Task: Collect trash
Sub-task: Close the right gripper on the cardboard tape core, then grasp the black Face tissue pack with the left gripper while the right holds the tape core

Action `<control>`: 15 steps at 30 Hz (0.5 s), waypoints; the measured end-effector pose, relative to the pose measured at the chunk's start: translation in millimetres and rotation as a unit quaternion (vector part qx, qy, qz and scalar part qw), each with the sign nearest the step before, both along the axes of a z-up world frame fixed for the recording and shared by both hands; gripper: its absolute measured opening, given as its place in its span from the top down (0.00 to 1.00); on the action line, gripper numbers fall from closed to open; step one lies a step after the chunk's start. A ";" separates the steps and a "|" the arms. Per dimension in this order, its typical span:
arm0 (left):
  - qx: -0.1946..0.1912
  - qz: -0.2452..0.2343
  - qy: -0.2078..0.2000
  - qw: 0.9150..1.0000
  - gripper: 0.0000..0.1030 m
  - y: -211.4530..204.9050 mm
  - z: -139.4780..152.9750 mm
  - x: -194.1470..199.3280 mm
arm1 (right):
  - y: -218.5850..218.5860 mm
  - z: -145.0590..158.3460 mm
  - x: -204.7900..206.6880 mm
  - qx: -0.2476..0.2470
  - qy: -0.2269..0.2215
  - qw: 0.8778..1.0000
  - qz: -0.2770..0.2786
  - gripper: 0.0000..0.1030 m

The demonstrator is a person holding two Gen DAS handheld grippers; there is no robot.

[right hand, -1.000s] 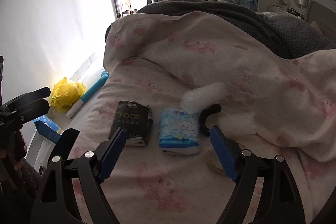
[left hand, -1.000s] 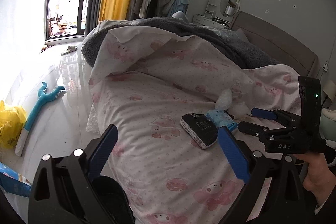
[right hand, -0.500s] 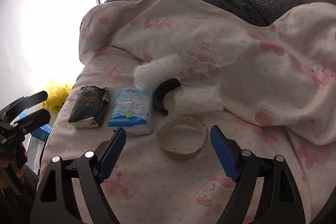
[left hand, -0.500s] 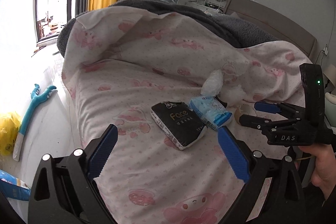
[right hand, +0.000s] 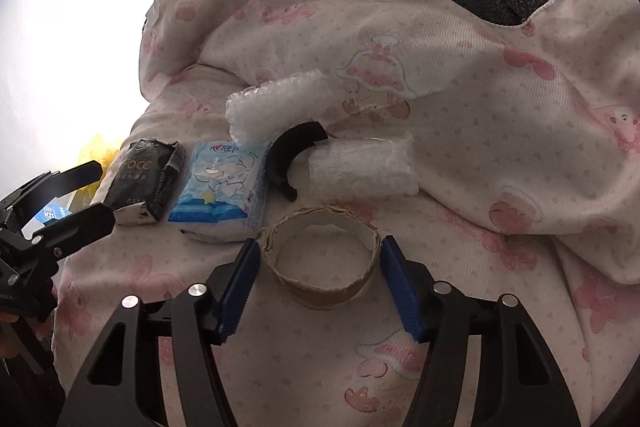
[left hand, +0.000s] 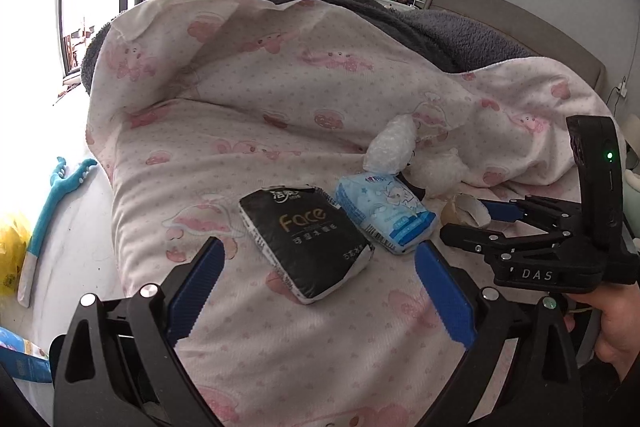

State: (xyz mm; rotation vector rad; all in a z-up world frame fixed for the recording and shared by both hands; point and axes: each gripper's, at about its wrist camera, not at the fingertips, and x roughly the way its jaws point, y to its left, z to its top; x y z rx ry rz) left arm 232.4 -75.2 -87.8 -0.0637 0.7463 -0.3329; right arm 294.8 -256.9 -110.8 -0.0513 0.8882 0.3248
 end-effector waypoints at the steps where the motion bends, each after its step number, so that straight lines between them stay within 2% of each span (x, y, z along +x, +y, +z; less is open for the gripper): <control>1: 0.003 0.001 0.000 1.000 0.05 -2.0 -1.3 1.2 | -1.0 -0.2 -0.2 0.000 0.001 1.000 0.000 0.44; 3: 0.009 0.006 0.000 1.000 0.05 -4.3 -3.5 3.1 | -2.9 -0.7 -0.7 0.001 0.003 1.000 -0.001 0.47; 15: 0.032 0.015 0.016 0.999 0.06 -11.7 -12.9 15.0 | -13.2 9.2 -6.1 0.026 -0.007 1.000 0.007 0.48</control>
